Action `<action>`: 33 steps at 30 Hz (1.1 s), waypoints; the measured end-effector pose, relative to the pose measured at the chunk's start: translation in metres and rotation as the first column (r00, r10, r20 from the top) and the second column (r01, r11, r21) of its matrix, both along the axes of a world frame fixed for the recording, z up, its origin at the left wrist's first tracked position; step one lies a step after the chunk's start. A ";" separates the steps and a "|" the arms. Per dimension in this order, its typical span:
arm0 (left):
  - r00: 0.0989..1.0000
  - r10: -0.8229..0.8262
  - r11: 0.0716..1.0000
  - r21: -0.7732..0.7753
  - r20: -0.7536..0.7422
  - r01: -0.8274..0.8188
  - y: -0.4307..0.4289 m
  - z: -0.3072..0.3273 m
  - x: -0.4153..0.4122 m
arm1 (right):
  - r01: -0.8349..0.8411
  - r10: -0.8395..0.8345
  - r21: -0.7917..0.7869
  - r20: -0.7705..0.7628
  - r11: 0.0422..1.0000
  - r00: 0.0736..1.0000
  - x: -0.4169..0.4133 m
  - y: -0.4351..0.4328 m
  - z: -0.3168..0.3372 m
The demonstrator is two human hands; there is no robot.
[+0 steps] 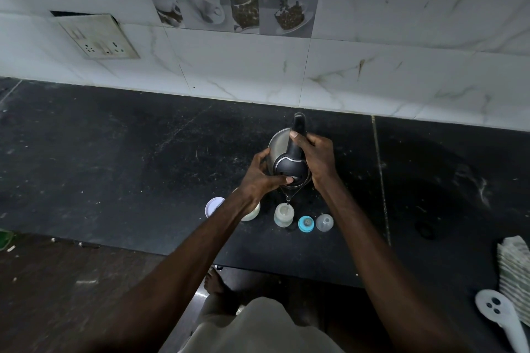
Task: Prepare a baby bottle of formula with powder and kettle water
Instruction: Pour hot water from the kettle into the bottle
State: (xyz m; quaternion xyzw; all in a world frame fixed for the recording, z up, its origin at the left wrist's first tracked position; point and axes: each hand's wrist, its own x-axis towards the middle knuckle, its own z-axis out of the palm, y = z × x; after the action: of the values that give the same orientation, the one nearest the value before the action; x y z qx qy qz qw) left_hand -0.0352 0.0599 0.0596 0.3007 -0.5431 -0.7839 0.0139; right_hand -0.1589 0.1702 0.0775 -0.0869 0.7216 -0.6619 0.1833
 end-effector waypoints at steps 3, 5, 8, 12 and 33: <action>1.000 -0.003 1.000 0.000 0.005 0.003 -0.001 0.000 -0.002 | 0.001 -0.001 -0.004 0.010 1.000 1.000 -0.003 -0.002 0.000; 1.000 -0.008 1.000 -0.014 0.022 0.008 -0.004 0.000 -0.004 | 0.005 -0.005 -0.003 0.027 1.000 1.000 -0.005 -0.003 0.000; 0.999 -0.010 0.999 -0.045 0.050 0.013 -0.007 -0.001 -0.009 | 0.027 -0.027 -0.015 0.046 1.000 0.999 -0.009 -0.005 0.001; 0.997 -0.009 0.999 -0.050 0.076 0.013 -0.011 -0.001 -0.012 | 0.033 -0.031 -0.016 0.086 0.999 0.996 -0.015 -0.011 -0.001; 0.984 -0.049 0.988 -0.134 0.171 0.072 -0.051 -0.003 -0.043 | 0.010 -0.015 0.016 0.335 1.000 0.942 -0.061 -0.050 0.000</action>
State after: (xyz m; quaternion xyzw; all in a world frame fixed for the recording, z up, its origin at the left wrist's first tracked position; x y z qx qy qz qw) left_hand -0.0778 0.0087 0.0567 0.3468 -0.6048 -0.7161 -0.0346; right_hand -0.2199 0.1197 0.0776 0.0329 0.6850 -0.6631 0.3000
